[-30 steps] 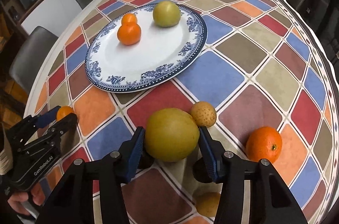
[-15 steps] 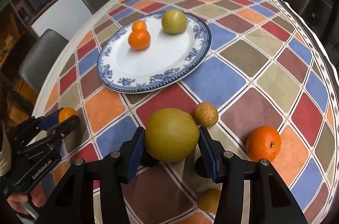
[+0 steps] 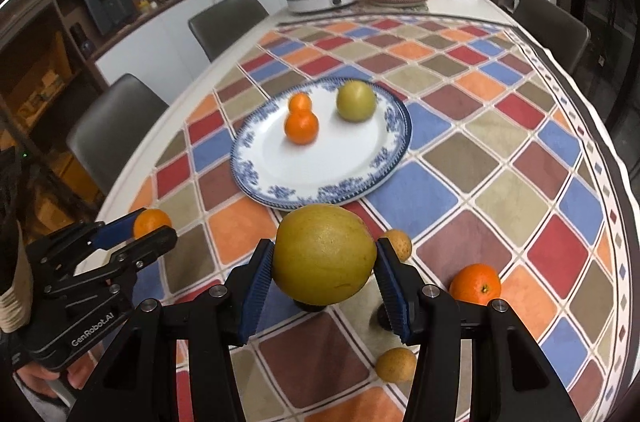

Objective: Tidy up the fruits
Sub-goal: 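Grasp an orange with the left tool while the right tool grasps the yellow pear, then carry the orange and yellow pear over the plate with both tools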

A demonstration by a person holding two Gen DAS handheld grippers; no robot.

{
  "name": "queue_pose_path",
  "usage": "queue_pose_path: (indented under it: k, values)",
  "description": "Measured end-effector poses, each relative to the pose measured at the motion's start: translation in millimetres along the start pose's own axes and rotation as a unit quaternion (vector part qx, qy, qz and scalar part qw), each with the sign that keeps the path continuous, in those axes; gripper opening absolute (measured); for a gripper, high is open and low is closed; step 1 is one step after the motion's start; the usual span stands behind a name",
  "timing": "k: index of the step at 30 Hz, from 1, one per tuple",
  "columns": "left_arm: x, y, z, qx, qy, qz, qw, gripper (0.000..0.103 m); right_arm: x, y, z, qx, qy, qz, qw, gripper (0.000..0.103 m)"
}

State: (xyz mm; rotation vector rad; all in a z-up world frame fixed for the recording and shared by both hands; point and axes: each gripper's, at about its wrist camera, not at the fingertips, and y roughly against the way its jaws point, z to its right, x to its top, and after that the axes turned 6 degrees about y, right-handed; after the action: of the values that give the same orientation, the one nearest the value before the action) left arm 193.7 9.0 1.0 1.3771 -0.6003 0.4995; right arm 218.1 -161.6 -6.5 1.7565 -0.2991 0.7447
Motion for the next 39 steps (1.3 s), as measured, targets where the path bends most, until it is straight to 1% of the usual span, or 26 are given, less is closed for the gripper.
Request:
queue_pose_path:
  k: [8, 21, 25, 32, 35, 39]
  values:
    - [16, 12, 8, -0.002, -0.013, 0.022, 0.9997, 0.035, 13, 15, -1, 0.008, 0.02, 0.019, 1.0, 0.052]
    - [51, 6, 8, 0.0, -0.025, 0.041, 0.9988, 0.035, 51, 15, 2, 0.007, 0.059, 0.033, 0.998, 0.052]
    - [65, -6, 3, 0.001, -0.028, 0.04, 0.9988, 0.035, 66, 9, 1, 0.005, 0.07, 0.035, 0.997, 0.052]
    - [82, -33, -5, 0.002, -0.038, 0.036, 0.9986, 0.035, 88, -15, 2, 0.002, 0.089, 0.024, 0.996, 0.052]
    - [89, -48, -9, 0.005, -0.041, 0.03, 0.9987, 0.035, 94, -28, 3, 0.003, 0.093, 0.016, 0.996, 0.052]
    - [97, -73, -14, 0.002, -0.045, 0.012, 0.9989, 0.035, 103, -51, 9, 0.003, 0.092, -0.002, 0.996, 0.052]
